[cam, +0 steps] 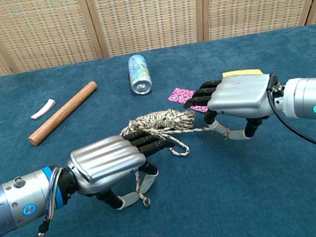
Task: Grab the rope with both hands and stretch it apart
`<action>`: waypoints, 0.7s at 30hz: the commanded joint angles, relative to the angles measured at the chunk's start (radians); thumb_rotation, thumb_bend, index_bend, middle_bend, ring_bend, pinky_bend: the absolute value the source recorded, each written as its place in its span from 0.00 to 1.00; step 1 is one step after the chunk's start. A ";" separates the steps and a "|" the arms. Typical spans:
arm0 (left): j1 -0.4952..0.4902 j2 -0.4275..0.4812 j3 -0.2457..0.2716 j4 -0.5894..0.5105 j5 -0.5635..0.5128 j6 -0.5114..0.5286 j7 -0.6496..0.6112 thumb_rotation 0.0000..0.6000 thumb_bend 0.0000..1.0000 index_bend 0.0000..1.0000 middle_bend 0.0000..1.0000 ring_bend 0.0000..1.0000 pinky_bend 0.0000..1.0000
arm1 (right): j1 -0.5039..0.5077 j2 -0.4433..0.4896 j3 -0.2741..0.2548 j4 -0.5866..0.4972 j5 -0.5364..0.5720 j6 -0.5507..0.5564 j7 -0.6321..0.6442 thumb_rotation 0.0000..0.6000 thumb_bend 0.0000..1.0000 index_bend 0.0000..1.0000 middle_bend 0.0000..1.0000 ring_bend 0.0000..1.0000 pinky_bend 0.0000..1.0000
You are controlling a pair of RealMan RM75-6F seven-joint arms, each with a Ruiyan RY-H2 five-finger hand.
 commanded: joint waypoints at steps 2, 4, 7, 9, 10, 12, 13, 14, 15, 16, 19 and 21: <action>0.008 0.026 0.002 -0.014 -0.004 0.017 -0.005 1.00 0.44 0.67 0.00 0.00 0.00 | -0.005 0.003 0.002 0.004 -0.003 0.015 0.011 1.00 0.53 0.66 0.04 0.00 0.00; 0.015 0.048 0.003 -0.024 -0.007 0.027 -0.007 1.00 0.44 0.69 0.00 0.00 0.00 | -0.008 0.008 0.003 0.004 -0.005 0.023 0.015 1.00 0.53 0.67 0.04 0.00 0.00; 0.042 0.122 0.004 -0.045 -0.013 0.077 -0.009 1.00 0.44 0.70 0.00 0.00 0.00 | -0.013 0.037 0.008 0.003 -0.005 0.039 0.009 1.00 0.53 0.67 0.05 0.00 0.00; 0.053 0.160 0.004 -0.048 -0.018 0.097 -0.014 1.00 0.44 0.71 0.00 0.00 0.00 | -0.019 0.054 0.011 -0.004 0.002 0.042 0.007 1.00 0.53 0.67 0.05 0.00 0.00; 0.059 0.178 0.003 -0.045 -0.022 0.105 -0.017 1.00 0.44 0.71 0.00 0.00 0.00 | -0.023 0.063 0.012 -0.007 0.007 0.043 0.005 1.00 0.53 0.67 0.05 0.00 0.00; 0.077 0.218 0.001 -0.029 -0.041 0.117 -0.027 1.00 0.44 0.71 0.00 0.00 0.00 | -0.037 0.084 0.010 -0.011 0.020 0.045 -0.004 1.00 0.53 0.67 0.05 0.00 0.00; 0.082 0.235 0.003 -0.023 -0.044 0.121 -0.037 1.00 0.44 0.71 0.00 0.00 0.00 | -0.043 0.093 0.009 -0.014 0.025 0.046 -0.010 1.00 0.53 0.67 0.05 0.00 0.00; 0.091 0.251 0.004 -0.010 -0.050 0.127 -0.042 1.00 0.44 0.71 0.00 0.00 0.00 | -0.052 0.101 0.008 -0.012 0.033 0.048 -0.015 1.00 0.53 0.67 0.05 0.00 0.00; 0.097 0.262 0.007 0.001 -0.051 0.132 -0.049 1.00 0.44 0.72 0.00 0.00 0.00 | -0.059 0.107 0.008 -0.013 0.039 0.050 -0.018 1.00 0.53 0.67 0.05 0.00 0.00; 0.105 0.272 0.010 0.016 -0.052 0.140 -0.058 1.00 0.44 0.72 0.00 0.00 0.00 | -0.067 0.113 0.007 -0.013 0.047 0.052 -0.019 1.00 0.53 0.67 0.05 0.00 0.00; 0.127 0.290 0.016 0.063 -0.057 0.161 -0.081 1.00 0.44 0.72 0.00 0.00 0.00 | -0.089 0.129 0.005 -0.009 0.061 0.062 -0.021 1.00 0.53 0.67 0.05 0.00 0.00; 0.144 0.300 0.019 0.096 -0.063 0.175 -0.109 1.00 0.44 0.72 0.00 0.00 0.00 | -0.105 0.142 0.002 -0.006 0.069 0.070 -0.021 1.00 0.53 0.67 0.05 0.00 0.00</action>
